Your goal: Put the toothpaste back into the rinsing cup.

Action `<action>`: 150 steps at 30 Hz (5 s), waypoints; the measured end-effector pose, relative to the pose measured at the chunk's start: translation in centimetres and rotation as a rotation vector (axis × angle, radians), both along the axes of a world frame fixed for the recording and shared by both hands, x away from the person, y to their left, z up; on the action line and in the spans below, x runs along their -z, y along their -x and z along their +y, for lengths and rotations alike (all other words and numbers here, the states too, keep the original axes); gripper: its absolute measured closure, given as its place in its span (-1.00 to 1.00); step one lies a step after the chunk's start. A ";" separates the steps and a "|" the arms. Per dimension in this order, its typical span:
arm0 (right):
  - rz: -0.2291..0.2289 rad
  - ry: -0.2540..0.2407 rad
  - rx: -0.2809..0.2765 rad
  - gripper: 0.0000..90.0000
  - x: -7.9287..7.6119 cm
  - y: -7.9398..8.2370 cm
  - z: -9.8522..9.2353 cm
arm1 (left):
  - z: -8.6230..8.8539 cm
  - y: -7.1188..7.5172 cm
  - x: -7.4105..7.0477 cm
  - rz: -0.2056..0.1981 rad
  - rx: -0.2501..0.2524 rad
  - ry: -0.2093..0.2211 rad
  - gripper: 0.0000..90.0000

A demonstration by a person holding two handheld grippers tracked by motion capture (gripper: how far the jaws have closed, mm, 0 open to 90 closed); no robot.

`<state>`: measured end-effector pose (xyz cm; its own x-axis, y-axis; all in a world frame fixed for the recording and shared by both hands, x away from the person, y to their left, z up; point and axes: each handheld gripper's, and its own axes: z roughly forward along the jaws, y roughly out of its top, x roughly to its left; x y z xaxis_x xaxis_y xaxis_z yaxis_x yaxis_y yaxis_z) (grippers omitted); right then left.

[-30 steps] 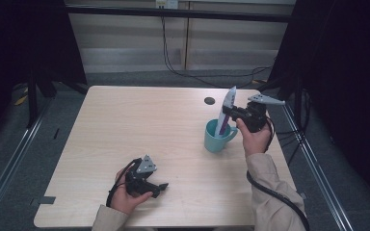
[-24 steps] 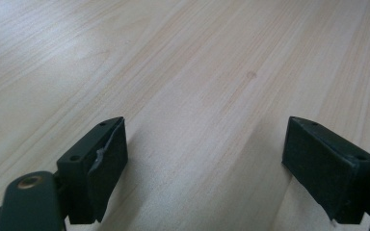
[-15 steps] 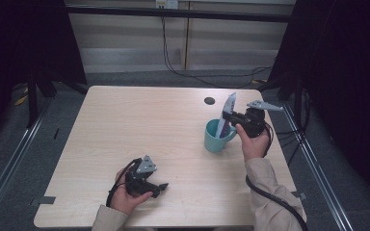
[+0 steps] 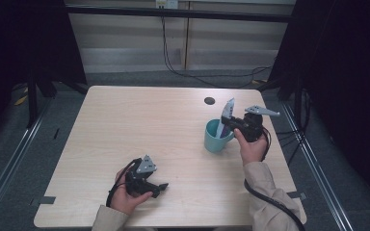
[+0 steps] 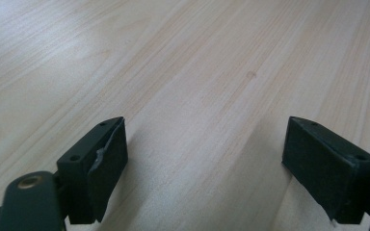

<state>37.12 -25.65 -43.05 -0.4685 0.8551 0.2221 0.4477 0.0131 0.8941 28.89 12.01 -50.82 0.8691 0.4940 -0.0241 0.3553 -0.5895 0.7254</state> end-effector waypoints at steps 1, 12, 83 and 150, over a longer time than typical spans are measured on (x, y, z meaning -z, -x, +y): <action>0.001 0.000 -0.001 0.68 0.1 0.0 0.0 | 0.0 0.0 0.0 0.000 0.000 0.000 -0.65; 0.000 -0.013 0.003 0.68 0.5 0.1 0.0 | 0.0 0.0 0.0 0.001 -0.002 0.003 -0.65; 0.058 0.080 0.046 -0.34 -0.6 1.2 -1.0 | 0.0 0.1 0.0 0.001 0.010 0.007 -0.64; 0.132 0.168 -0.111 -0.64 1.5 7.7 -3.0 | 0.0 0.1 0.0 0.000 0.015 0.003 -0.65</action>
